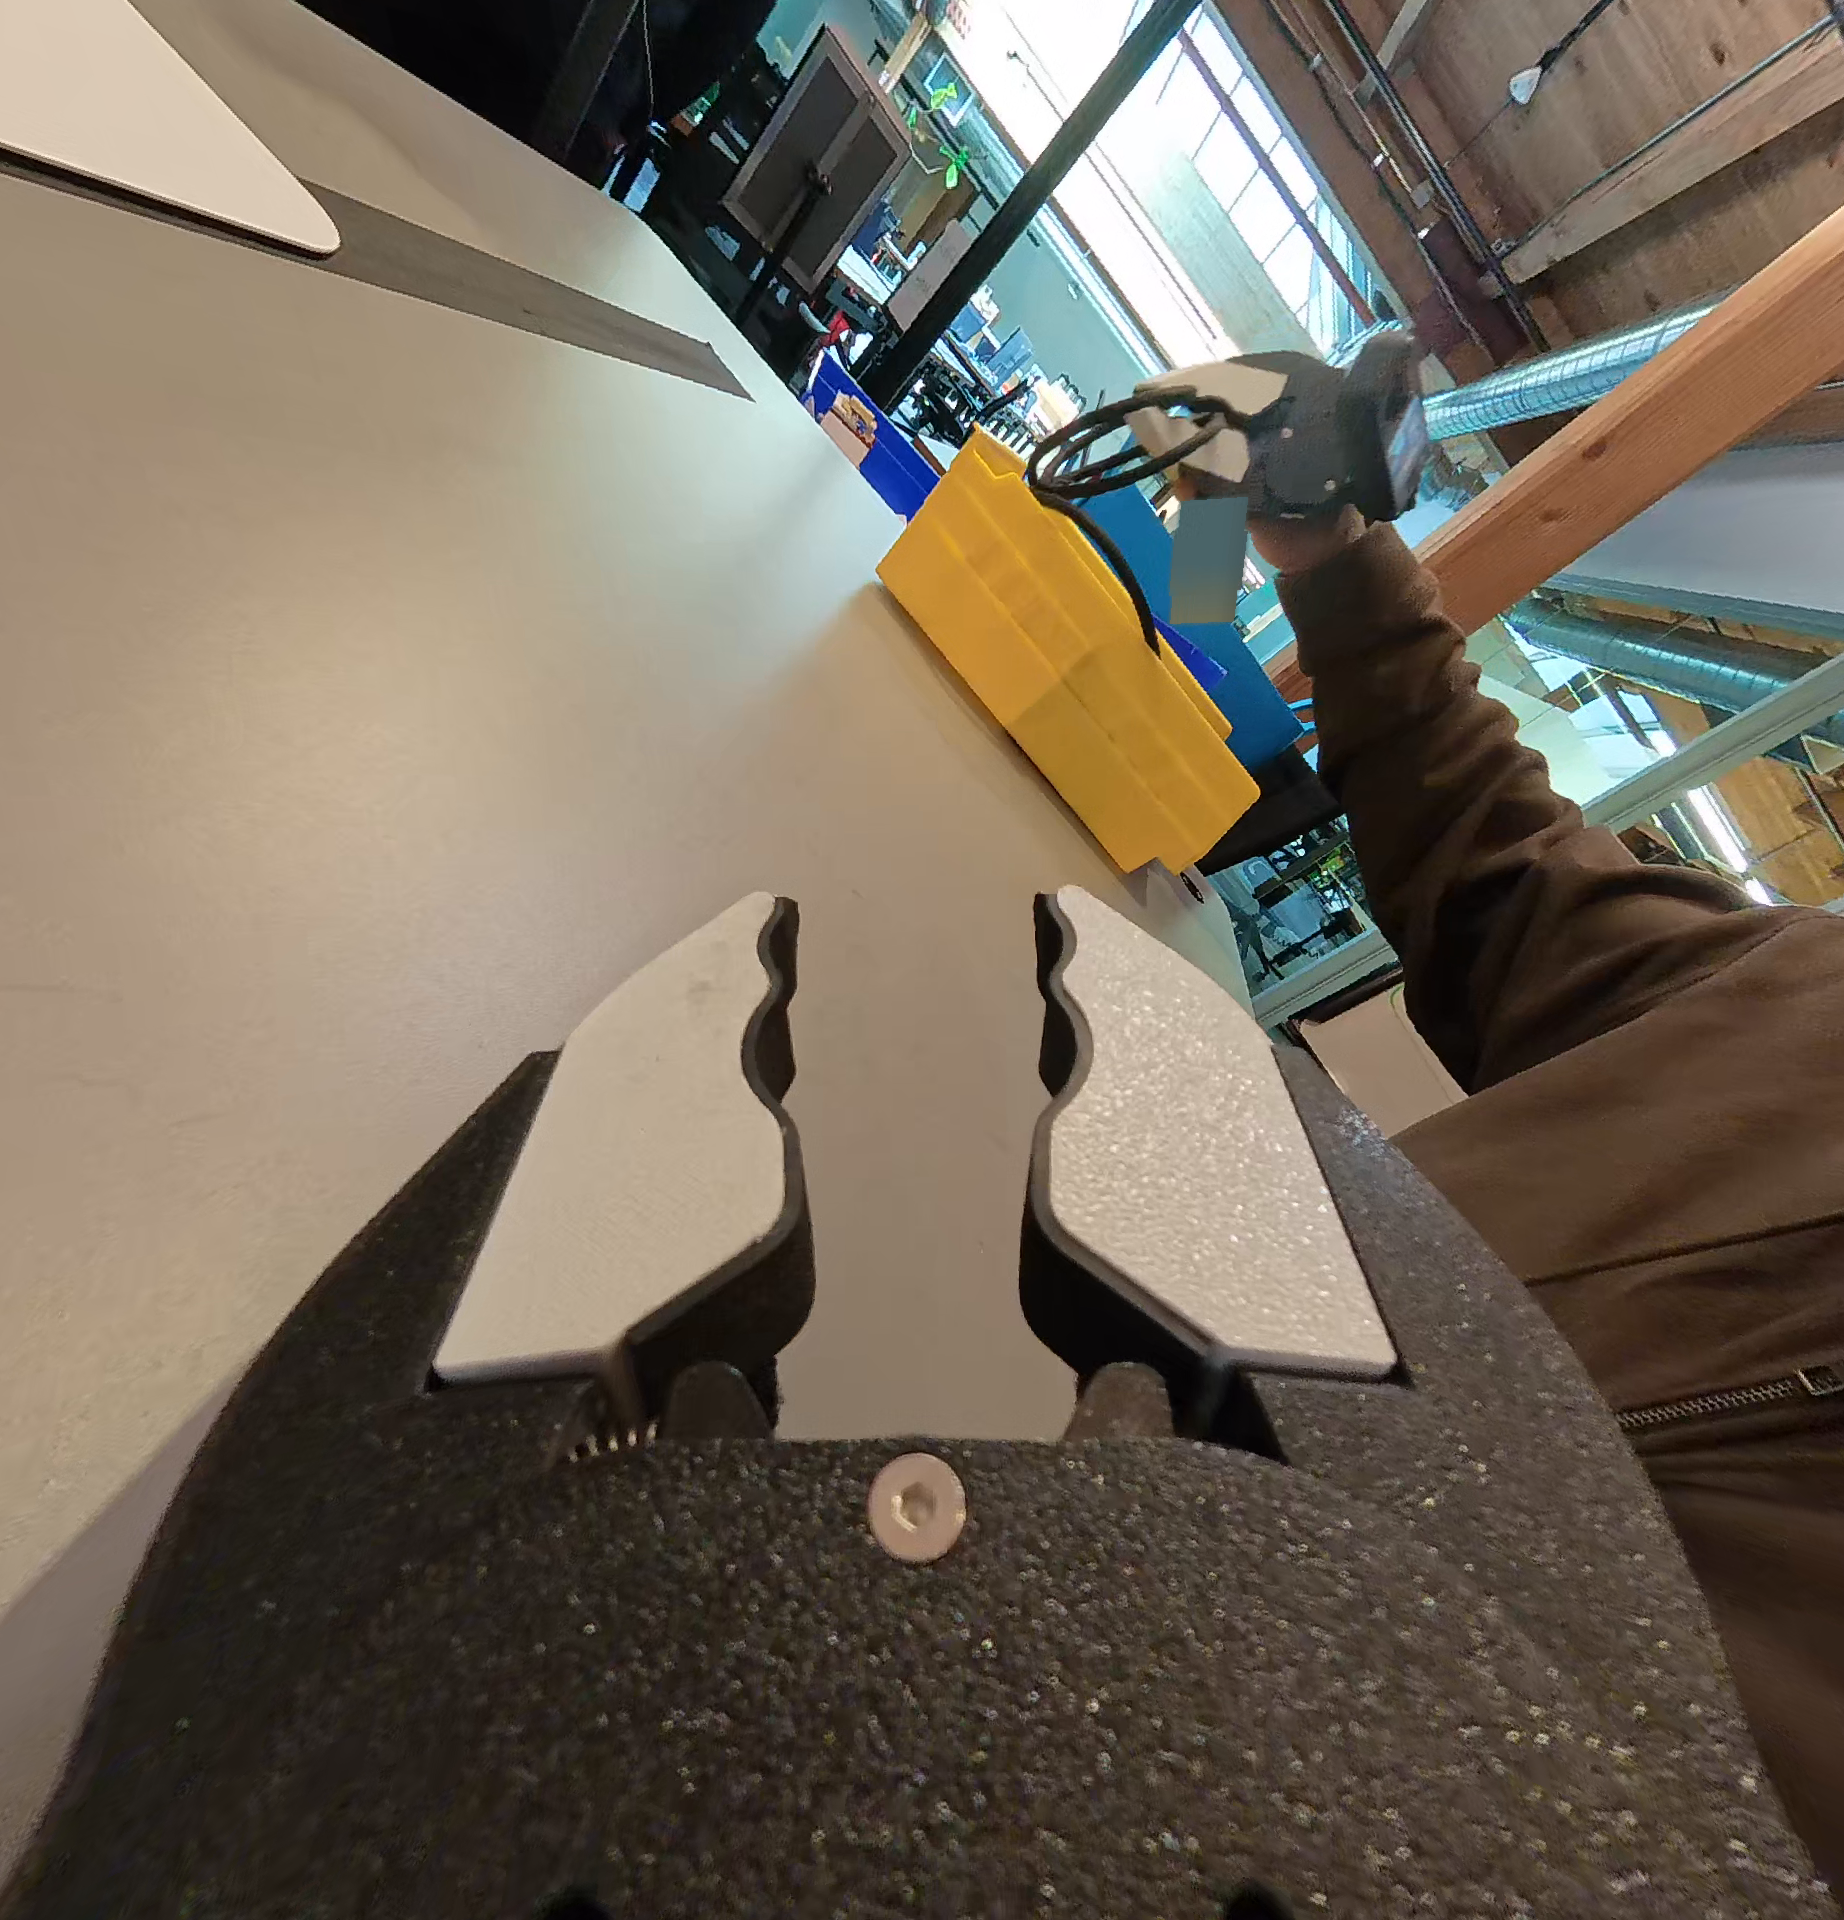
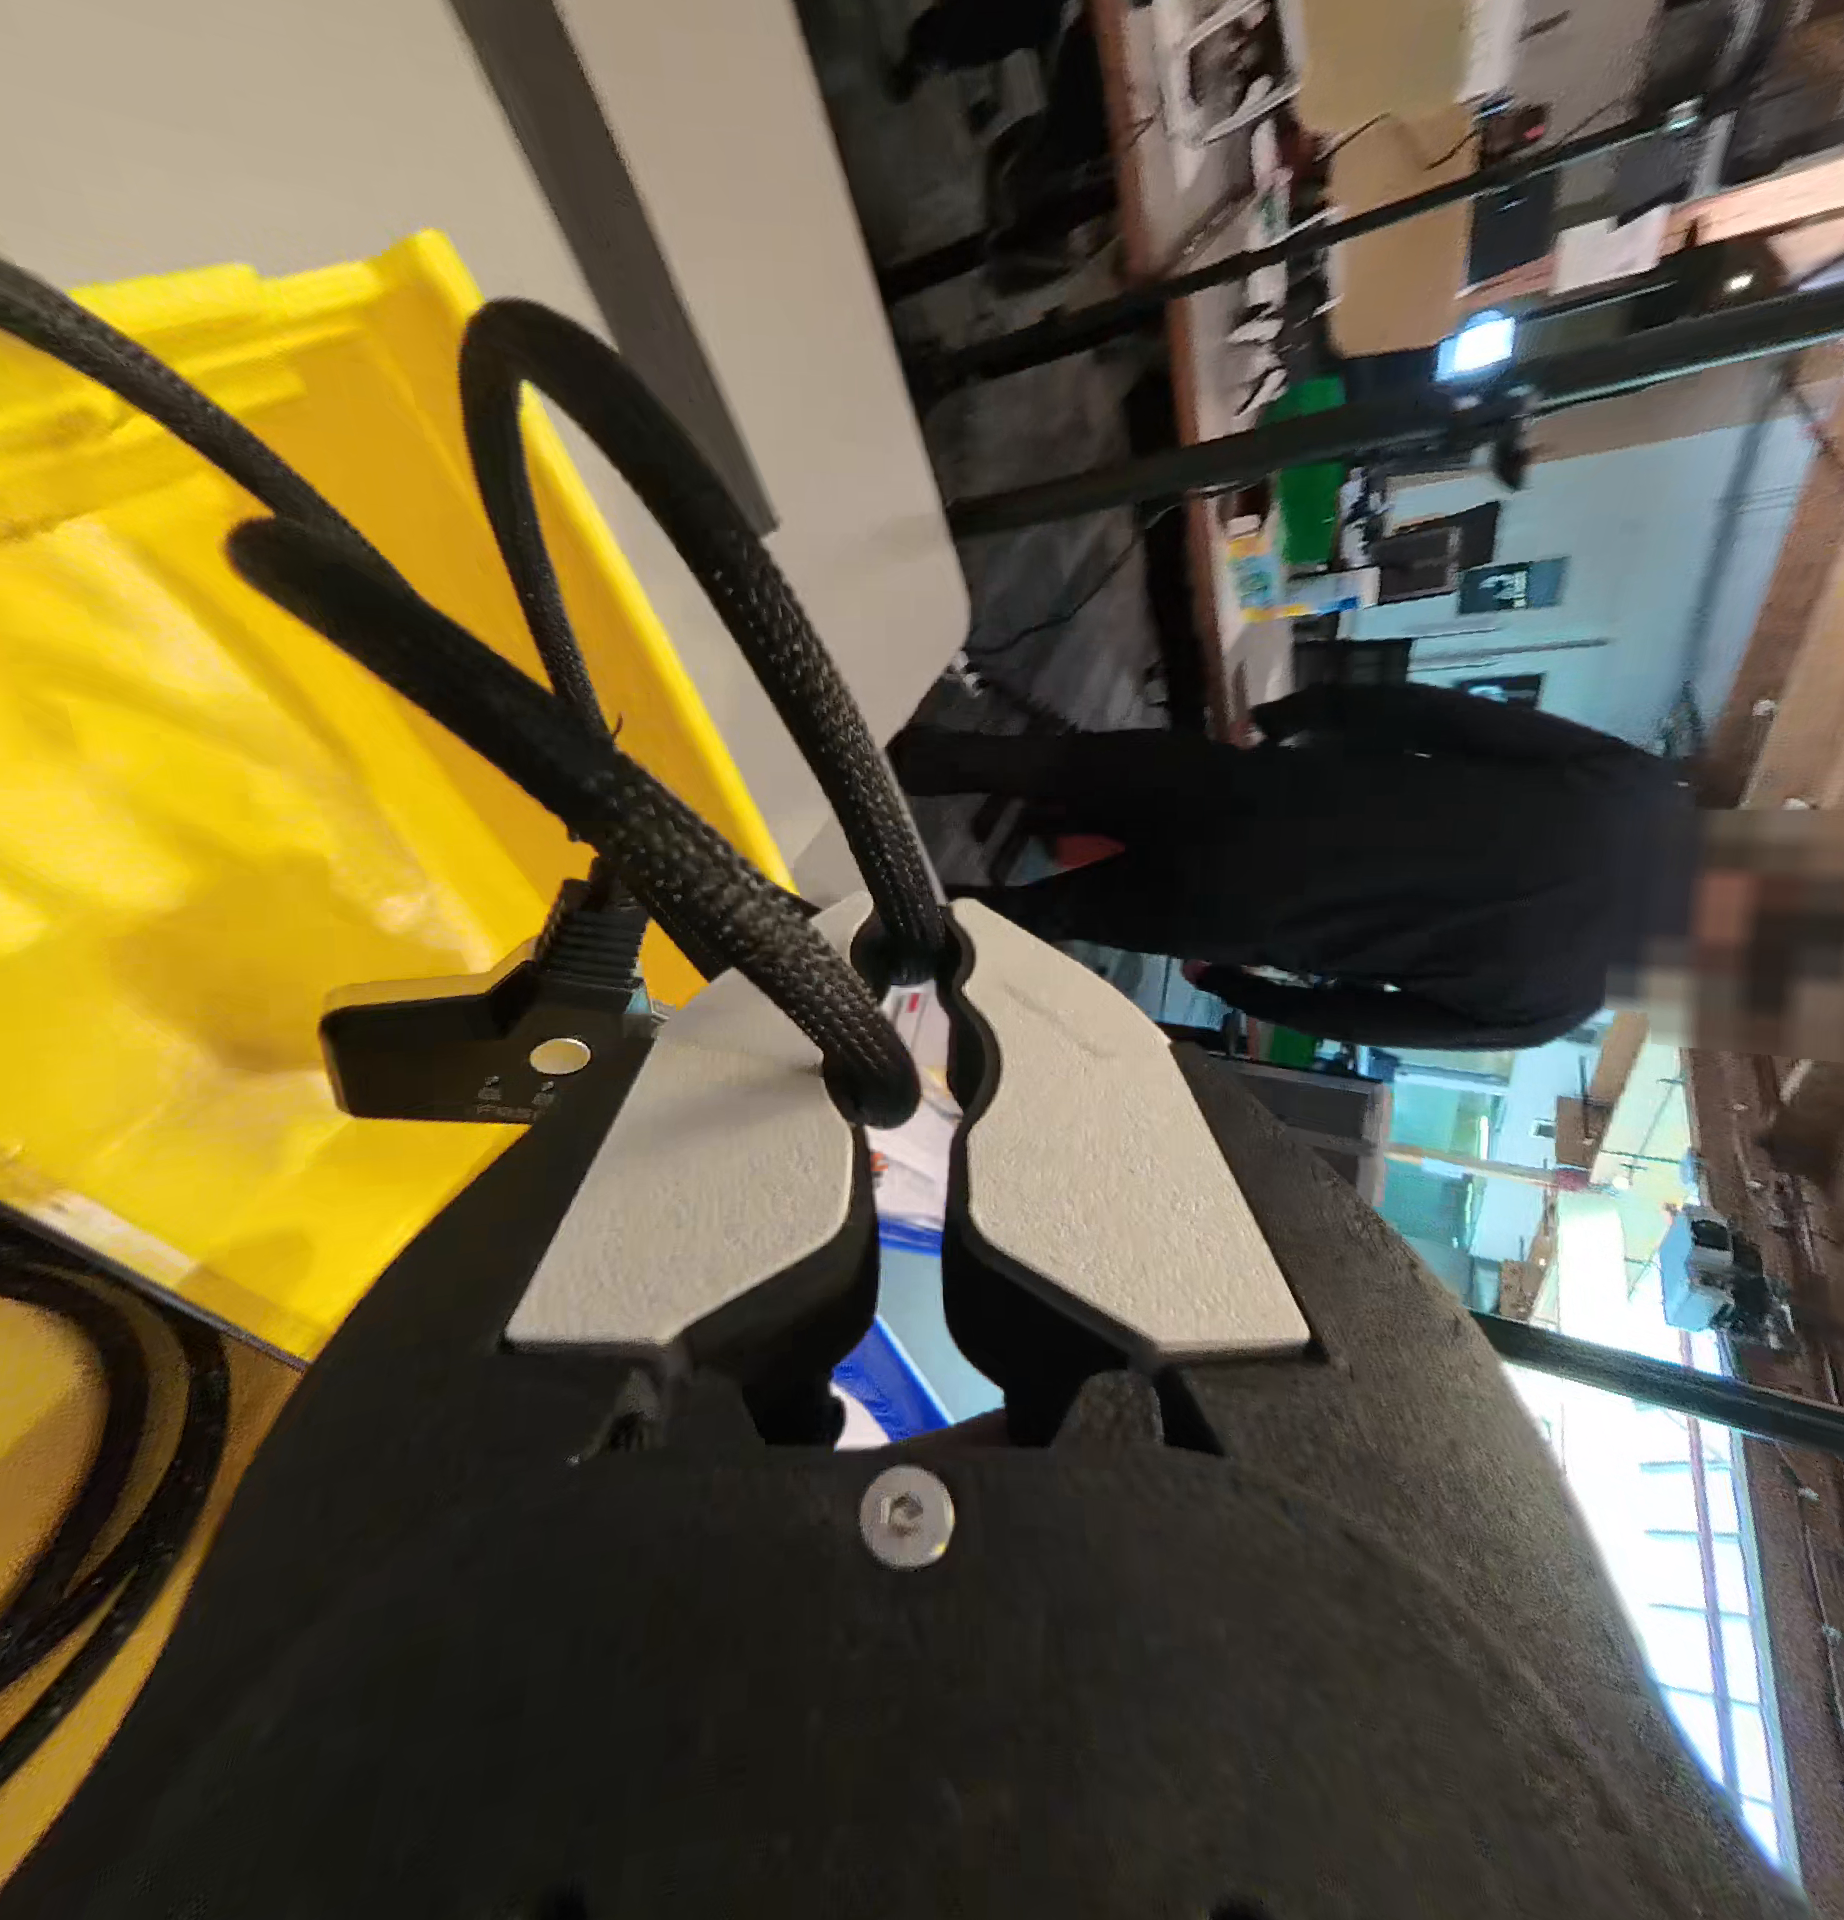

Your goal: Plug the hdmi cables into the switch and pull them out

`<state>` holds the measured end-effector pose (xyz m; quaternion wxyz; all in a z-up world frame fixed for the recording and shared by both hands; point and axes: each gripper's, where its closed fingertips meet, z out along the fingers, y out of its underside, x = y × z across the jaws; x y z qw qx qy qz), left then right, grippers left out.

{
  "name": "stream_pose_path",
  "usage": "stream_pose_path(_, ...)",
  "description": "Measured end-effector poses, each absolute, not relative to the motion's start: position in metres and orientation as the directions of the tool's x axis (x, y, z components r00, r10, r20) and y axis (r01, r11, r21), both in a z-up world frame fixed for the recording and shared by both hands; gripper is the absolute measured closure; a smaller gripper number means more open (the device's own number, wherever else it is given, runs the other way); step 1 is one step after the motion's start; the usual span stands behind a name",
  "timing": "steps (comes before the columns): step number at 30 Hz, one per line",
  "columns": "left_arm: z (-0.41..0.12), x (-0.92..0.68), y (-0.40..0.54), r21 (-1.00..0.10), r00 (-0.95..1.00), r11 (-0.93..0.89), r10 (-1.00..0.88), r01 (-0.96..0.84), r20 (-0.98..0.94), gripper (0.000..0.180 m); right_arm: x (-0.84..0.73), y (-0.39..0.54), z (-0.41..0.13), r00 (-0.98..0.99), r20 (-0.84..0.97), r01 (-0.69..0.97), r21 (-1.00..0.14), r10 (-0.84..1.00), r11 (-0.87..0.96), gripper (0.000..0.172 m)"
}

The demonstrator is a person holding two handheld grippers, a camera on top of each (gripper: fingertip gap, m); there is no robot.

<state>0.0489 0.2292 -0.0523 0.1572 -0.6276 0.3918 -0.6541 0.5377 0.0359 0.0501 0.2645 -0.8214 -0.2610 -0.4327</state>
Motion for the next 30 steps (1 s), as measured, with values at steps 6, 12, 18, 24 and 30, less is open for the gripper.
stream_pose_path(6, -0.053, 0.049, 0.227, -0.713, -0.167, -0.637, -0.7, -0.293, 0.694, 0.136, 0.536, 0.04, -0.01, 0.544, 0.749, 0.645, -0.086, 0.378, -0.759, 0.162)
stream_pose_path(12, -0.053, 0.048, 0.224, -0.714, -0.171, -0.631, -0.701, -0.304, 0.693, 0.136, 0.53, 0.019, -0.051, 0.615, 0.57, 0.636, 0.05, 0.544, -0.77, 0.134)
stream_pose_path(18, -0.054, 0.047, 0.221, -0.714, -0.177, -0.625, -0.7, -0.315, 0.692, 0.136, 0.521, 0.002, -0.002, 0.741, 0.509, 0.552, -0.09, 0.438, -0.829, 0.1)
stream_pose_path(24, -0.056, 0.047, 0.217, -0.713, -0.178, -0.613, -0.703, -0.34, 0.689, 0.136, 0.42, -0.033, 0.0, 0.81, 0.274, 0.584, -0.289, 0.519, -0.759, 0.127)
stream_pose_path(30, -0.056, 0.047, 0.217, -0.715, -0.18, -0.61, -0.705, -0.34, 0.687, 0.136, 0.377, -0.051, -0.055, 0.8, 0.145, 0.6, -0.195, 0.583, -0.775, 0.137)
